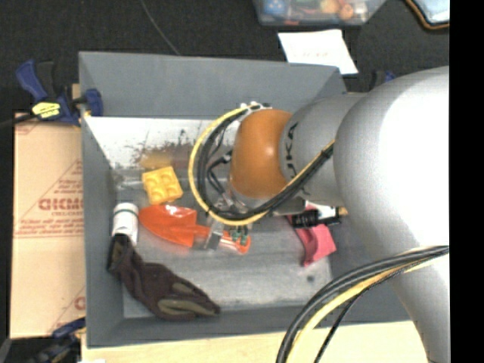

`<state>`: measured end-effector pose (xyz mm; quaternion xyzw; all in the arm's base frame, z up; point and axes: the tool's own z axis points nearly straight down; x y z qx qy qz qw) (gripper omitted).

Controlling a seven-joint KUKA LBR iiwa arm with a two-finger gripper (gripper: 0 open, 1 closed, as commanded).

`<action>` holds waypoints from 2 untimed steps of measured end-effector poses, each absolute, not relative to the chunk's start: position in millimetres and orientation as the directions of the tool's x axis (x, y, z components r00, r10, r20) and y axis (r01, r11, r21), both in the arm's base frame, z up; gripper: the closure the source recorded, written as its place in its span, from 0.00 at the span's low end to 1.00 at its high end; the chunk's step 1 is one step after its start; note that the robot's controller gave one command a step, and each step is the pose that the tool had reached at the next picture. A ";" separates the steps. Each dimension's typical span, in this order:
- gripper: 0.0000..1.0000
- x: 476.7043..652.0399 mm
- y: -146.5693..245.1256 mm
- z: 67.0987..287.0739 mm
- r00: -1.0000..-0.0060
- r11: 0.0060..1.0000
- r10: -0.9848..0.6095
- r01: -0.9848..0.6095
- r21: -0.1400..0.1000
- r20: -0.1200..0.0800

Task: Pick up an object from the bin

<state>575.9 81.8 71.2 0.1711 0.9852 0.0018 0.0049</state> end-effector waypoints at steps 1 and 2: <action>1.00 575.9 81.8 71.2 -0.942 0.942 0.337 0.337 0.005 -0.009; 1.00 572.4 81.1 94.8 -0.942 0.942 0.336 0.336 0.000 0.002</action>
Offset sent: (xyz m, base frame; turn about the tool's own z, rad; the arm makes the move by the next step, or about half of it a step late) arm -0.0001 0.0001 0.0757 -0.0003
